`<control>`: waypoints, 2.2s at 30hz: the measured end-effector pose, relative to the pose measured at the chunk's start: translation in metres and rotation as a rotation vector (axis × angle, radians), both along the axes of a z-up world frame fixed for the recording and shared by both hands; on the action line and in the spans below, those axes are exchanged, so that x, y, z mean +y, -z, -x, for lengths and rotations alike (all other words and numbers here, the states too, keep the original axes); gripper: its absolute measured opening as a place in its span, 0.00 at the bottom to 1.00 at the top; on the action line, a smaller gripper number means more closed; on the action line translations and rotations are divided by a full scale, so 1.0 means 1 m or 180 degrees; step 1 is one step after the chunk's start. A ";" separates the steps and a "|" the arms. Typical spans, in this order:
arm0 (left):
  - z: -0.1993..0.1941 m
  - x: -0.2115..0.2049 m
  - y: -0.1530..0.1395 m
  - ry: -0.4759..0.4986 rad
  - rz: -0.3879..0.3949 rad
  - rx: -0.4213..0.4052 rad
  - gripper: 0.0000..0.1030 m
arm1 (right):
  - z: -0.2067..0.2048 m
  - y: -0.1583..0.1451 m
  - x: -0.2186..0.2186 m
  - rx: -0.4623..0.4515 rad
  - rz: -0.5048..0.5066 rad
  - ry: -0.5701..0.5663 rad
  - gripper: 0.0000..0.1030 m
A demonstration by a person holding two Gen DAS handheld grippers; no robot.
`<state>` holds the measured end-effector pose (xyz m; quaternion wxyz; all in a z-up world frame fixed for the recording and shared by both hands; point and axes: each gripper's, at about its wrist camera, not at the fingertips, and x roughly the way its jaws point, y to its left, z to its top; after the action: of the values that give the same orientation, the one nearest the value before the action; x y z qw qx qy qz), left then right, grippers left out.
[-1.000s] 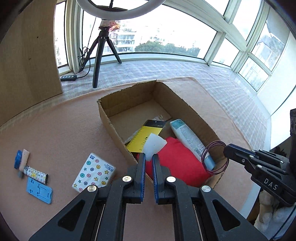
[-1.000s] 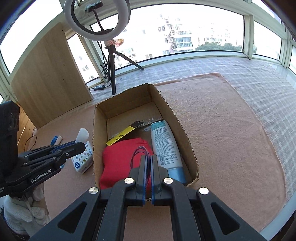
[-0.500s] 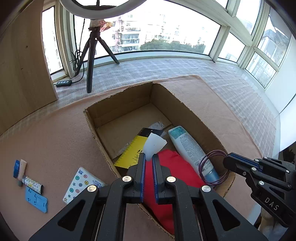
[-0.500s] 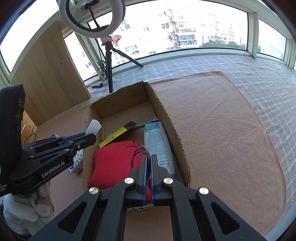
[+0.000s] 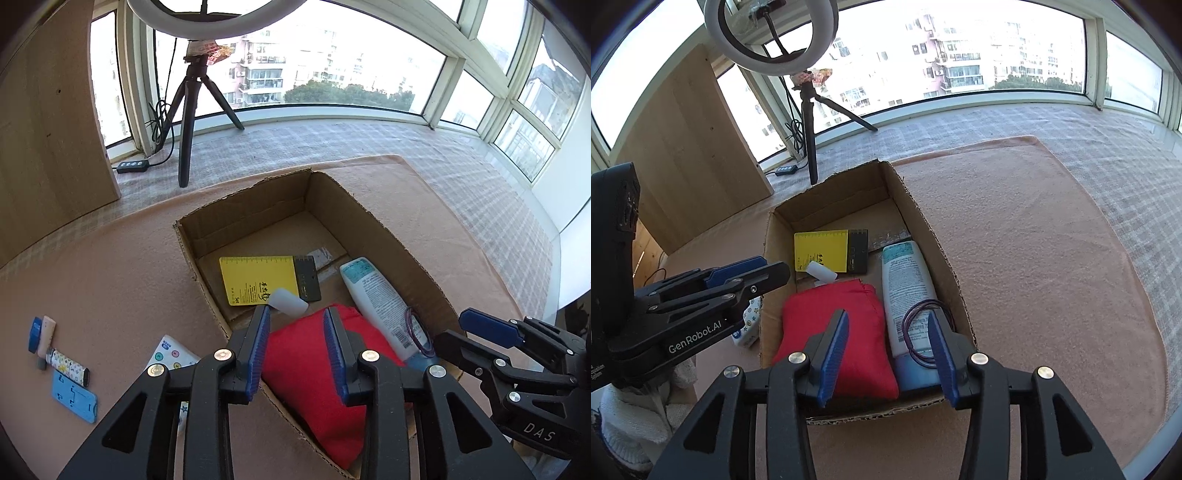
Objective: Organize objects
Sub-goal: 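Open the left tool to drop the eraser while the right tool drops the rubber band, then move the left tool to the white tissue pack and set fingers around it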
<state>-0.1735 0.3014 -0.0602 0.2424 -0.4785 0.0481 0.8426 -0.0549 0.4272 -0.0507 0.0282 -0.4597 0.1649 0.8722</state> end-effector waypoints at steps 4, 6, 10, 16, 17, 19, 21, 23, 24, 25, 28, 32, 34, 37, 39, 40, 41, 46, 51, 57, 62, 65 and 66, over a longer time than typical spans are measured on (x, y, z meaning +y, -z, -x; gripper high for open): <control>-0.002 -0.009 -0.003 -0.0023 -0.0025 0.0019 0.32 | -0.002 -0.001 -0.002 -0.0002 0.0062 0.0020 0.40; -0.003 -0.017 -0.005 -0.0050 -0.0044 0.0014 0.32 | -0.004 -0.003 -0.003 0.0005 0.0095 0.0033 0.40; -0.004 -0.039 -0.007 -0.0152 -0.0057 0.0007 0.32 | -0.008 -0.005 -0.010 0.0010 0.0142 0.0025 0.42; -0.002 -0.086 -0.006 -0.0366 -0.0066 -0.0038 0.43 | -0.013 -0.008 -0.022 0.0024 0.0222 0.0018 0.54; -0.001 -0.096 -0.005 -0.0415 -0.0060 -0.0043 0.44 | -0.014 -0.008 -0.024 0.0018 0.0236 0.0016 0.55; 0.000 -0.116 -0.002 -0.0515 -0.0039 -0.0069 0.49 | -0.015 -0.008 -0.029 0.0003 0.0267 0.0004 0.56; 0.002 -0.135 0.003 -0.0626 -0.0034 -0.0109 0.59 | -0.016 -0.007 -0.034 -0.0006 0.0292 -0.0010 0.59; 0.005 -0.154 0.009 -0.0739 -0.0050 -0.0164 0.62 | -0.018 -0.007 -0.038 -0.0007 0.0312 -0.0018 0.60; 0.006 -0.161 0.011 -0.0781 -0.0053 -0.0189 0.63 | -0.018 -0.007 -0.040 -0.0011 0.0330 -0.0021 0.60; 0.006 -0.167 0.013 -0.0810 -0.0050 -0.0201 0.63 | -0.019 -0.006 -0.041 -0.0016 0.0351 -0.0026 0.60; 0.009 -0.175 0.018 -0.0817 -0.0051 -0.0248 0.64 | -0.020 -0.005 -0.046 -0.0036 0.0390 -0.0033 0.60; 0.017 -0.166 0.024 -0.0777 -0.0033 -0.0283 0.64 | -0.023 -0.003 -0.053 -0.0055 0.0409 -0.0045 0.60; 0.023 -0.156 0.029 -0.0719 -0.0013 -0.0302 0.64 | -0.026 -0.003 -0.056 -0.0062 0.0406 -0.0050 0.60; 0.033 -0.141 0.039 -0.0665 -0.0009 -0.0386 0.64 | -0.032 -0.002 -0.058 -0.0083 0.0395 -0.0054 0.60; 0.040 -0.133 0.046 -0.0663 -0.0025 -0.0443 0.64 | -0.037 -0.001 -0.059 -0.0104 0.0389 -0.0044 0.60; 0.044 -0.129 0.049 -0.0668 -0.0025 -0.0451 0.64 | -0.039 0.000 -0.058 -0.0113 0.0386 -0.0037 0.60; 0.046 -0.126 0.050 -0.0668 -0.0030 -0.0451 0.64 | -0.041 0.000 -0.058 -0.0120 0.0386 -0.0026 0.60; 0.055 -0.108 0.059 -0.0547 0.0047 -0.0480 0.64 | -0.051 0.003 -0.051 -0.0161 0.0395 0.0057 0.60; 0.061 -0.102 0.071 -0.0525 0.0102 -0.0570 0.49 | -0.056 0.003 -0.048 -0.0165 0.0388 0.0102 0.60; 0.050 -0.105 0.082 -0.0502 0.0261 -0.0575 0.30 | -0.057 0.001 -0.054 -0.0144 0.0384 0.0052 0.60; 0.032 -0.128 0.084 -0.0645 0.0085 -0.0656 0.30 | -0.055 -0.001 -0.067 -0.0128 0.0389 -0.0046 0.60; 0.014 -0.142 0.085 -0.0734 -0.0004 -0.0681 0.30 | -0.052 -0.001 -0.076 -0.0125 0.0404 -0.0115 0.60; 0.006 -0.146 0.085 -0.0749 -0.0028 -0.0687 0.30 | -0.051 -0.001 -0.079 -0.0127 0.0410 -0.0141 0.60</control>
<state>-0.1800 0.1555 -0.1450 0.1478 -0.5676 -0.0383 0.8090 -0.0040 0.3483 -0.0500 -0.0175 -0.4813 0.2099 0.8509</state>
